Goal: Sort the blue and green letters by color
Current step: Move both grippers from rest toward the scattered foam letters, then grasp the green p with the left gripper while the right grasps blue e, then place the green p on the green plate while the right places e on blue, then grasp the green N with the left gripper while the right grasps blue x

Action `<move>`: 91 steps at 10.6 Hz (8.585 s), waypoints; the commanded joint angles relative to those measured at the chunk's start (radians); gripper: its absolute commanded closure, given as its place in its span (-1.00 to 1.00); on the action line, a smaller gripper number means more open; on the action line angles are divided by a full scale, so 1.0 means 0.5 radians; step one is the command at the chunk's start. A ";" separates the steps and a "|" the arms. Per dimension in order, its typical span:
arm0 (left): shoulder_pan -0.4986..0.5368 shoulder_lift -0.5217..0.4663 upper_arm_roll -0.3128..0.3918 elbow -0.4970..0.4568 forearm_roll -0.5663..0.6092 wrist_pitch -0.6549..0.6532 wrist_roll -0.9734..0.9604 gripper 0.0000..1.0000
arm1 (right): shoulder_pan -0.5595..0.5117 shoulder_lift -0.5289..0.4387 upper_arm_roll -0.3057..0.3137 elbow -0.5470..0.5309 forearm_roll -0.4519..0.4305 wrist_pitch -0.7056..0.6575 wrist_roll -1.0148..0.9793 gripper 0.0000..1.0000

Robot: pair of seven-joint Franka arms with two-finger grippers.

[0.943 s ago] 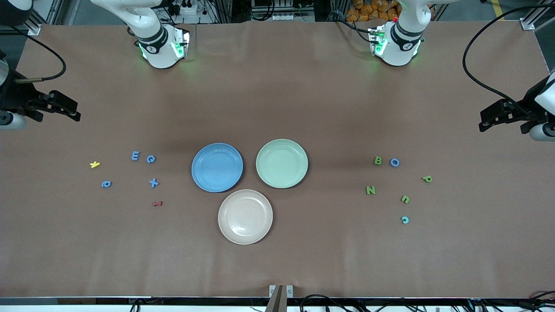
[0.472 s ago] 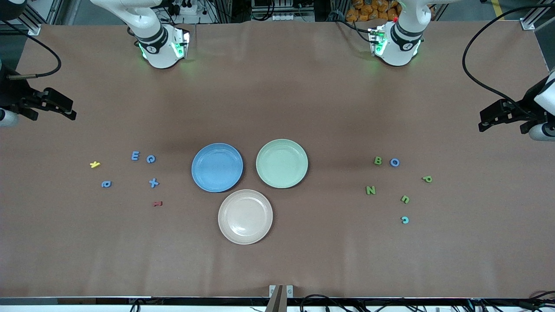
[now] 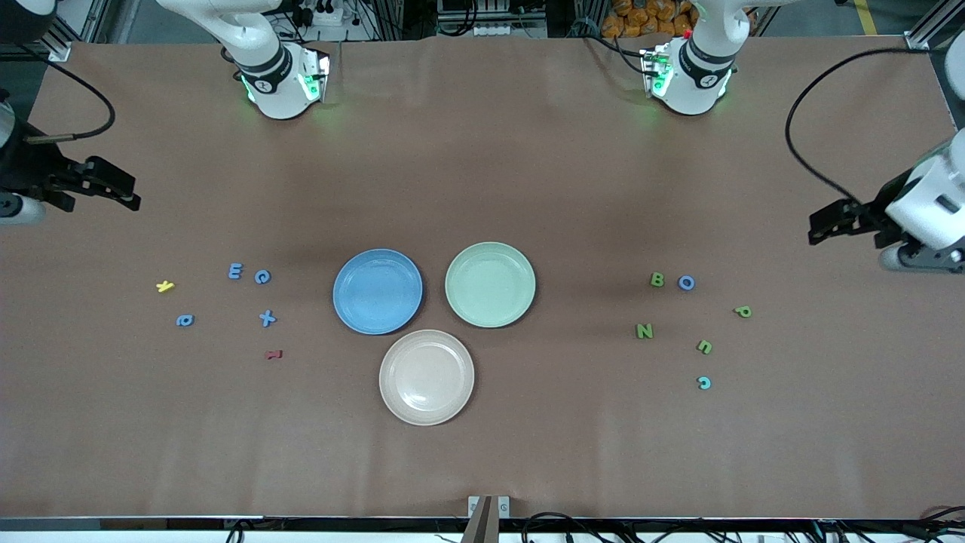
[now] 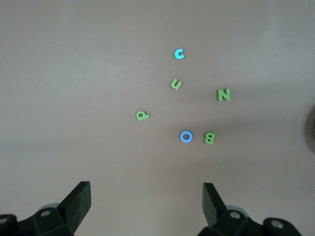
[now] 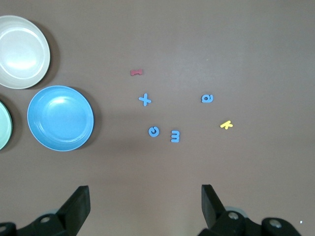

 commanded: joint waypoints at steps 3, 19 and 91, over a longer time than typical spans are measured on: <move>0.050 0.062 0.005 -0.586 -0.012 0.707 0.054 -1.00 | 0.062 0.097 -0.012 -0.287 0.077 0.226 0.046 -1.00; 0.154 0.648 0.008 -1.001 0.059 1.883 -0.350 -0.85 | -0.005 0.646 -0.012 -1.230 0.115 1.683 -0.315 -1.00; 0.032 1.059 -0.581 -0.378 0.500 1.343 -1.388 -0.81 | 0.120 1.112 -0.028 -0.684 0.047 1.666 -1.466 -1.00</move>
